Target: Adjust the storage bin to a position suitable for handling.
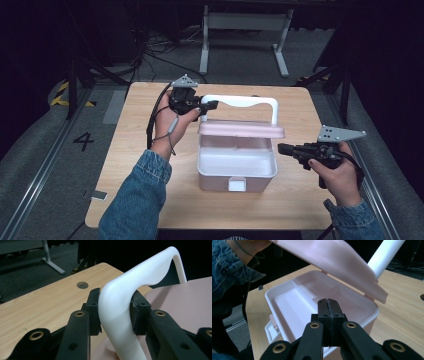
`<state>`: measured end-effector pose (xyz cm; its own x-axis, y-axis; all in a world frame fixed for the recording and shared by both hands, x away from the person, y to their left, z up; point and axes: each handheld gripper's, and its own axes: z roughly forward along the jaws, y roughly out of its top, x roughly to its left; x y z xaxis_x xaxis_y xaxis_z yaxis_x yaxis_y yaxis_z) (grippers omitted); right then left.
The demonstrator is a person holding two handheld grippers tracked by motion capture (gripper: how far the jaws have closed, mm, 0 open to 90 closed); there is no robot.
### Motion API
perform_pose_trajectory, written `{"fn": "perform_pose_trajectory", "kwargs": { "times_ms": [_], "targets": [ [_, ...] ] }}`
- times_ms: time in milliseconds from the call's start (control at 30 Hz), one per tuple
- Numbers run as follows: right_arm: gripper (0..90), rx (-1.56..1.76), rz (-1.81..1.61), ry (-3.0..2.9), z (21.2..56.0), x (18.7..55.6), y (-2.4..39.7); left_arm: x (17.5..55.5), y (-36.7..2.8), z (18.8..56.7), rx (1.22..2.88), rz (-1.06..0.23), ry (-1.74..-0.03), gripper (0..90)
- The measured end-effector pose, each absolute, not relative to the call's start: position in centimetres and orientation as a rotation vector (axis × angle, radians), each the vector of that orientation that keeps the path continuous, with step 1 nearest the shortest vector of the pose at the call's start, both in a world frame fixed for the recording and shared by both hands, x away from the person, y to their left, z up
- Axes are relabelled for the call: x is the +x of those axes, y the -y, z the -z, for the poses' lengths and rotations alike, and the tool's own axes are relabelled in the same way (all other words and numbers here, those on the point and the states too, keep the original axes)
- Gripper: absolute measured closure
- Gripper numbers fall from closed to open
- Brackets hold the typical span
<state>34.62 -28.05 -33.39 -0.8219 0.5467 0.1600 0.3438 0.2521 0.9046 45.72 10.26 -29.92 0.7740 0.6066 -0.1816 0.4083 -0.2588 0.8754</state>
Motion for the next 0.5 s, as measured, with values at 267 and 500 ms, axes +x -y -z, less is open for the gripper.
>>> {"fn": "perform_pose_trajectory", "kwargs": {
  "times_ms": [267,500],
  "targets": [
    [90.0,0.858,-1.670,-2.275,33.23,35.31,27.54,45.63,-10.30,30.03,1.888,-0.233,-0.767,66.7],
    [90.0,0.879,-1.695,-2.242,33.08,35.58,27.71,45.56,-10.48,30.22,1.910,-0.263,-0.781,60.6]
  ]
}}
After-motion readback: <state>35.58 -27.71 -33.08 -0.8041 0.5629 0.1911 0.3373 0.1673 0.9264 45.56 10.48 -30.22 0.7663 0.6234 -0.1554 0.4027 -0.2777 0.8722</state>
